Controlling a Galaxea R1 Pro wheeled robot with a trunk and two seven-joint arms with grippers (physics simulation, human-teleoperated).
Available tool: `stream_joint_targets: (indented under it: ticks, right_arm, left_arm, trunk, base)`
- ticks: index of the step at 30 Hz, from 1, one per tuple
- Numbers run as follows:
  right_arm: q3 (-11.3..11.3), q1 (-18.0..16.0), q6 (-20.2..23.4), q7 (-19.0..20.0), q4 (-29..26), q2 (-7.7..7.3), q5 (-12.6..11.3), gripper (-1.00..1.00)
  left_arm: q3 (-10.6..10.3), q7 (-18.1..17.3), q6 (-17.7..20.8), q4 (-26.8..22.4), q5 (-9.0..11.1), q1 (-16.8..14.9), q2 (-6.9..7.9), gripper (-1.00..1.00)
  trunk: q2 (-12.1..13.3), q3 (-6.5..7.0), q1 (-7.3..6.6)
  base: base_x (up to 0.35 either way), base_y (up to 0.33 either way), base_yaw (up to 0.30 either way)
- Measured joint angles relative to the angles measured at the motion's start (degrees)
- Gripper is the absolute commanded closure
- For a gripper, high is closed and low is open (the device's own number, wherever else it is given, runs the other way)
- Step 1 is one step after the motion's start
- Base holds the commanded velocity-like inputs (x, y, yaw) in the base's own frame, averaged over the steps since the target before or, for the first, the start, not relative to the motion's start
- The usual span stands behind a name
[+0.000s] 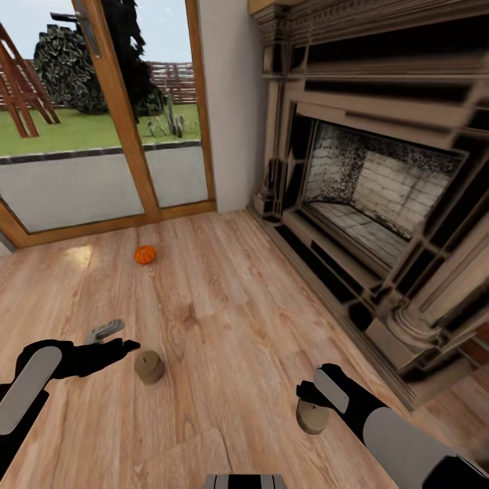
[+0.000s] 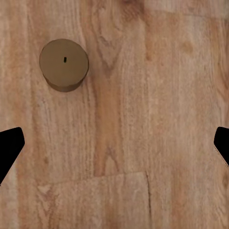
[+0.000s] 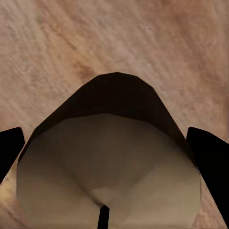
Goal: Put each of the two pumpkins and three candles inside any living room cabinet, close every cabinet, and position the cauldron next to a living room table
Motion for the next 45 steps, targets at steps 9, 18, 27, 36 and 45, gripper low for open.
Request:
stream_joint_targets:
  ticks: [9, 18, 27, 36, 45]
  right_arm:
    - [0.06, 0.0, -0.11, 0.03, -0.05, 0.0, 0.03, 1.0]
    - [0.08, 0.0, -0.2, 0.01, -0.03, 0.0, -0.02, 1.0]
    - [0.09, 0.0, -0.18, 0.0, -0.04, 0.0, 0.03, 1.0]
    - [0.09, 0.0, -0.18, 0.0, -0.07, 0.0, 0.03, 1.0]
    - [-0.38, -0.47, 1.66, -0.34, -4.94, 0.59, -0.55, 1.0]
  left_arm:
    - [0.28, 0.02, 0.0, 0.62, 0.02, 0.01, 0.09, -1.0]
    - [0.29, 0.02, -0.02, 0.72, 0.2, 0.01, 0.09, -1.0]
    - [0.29, 0.15, -0.1, 0.73, 0.07, 0.02, 0.01, -1.0]
    - [0.3, 1.56, -0.33, 3.18, -0.36, 0.01, -0.06, -1.0]
    - [0.14, 3.02, -0.38, 5.35, -0.44, -0.01, -0.56, -1.0]
  trunk:
    - [0.0, 0.0, 0.0]
    - [0.0, 0.0, 0.02]
    - [0.0, 0.0, 0.03]
    - [0.0, 0.0, 0.03]
    - [0.0, 0.01, 0.02]
  base:
    - [0.286, 0.161, 0.0]
    - [0.127, 0.203, 0.0]
    - [0.004, 0.092, 0.0]
    - [0.0, 0.003, 0.0]
    - [0.0, 0.0, 0.0]
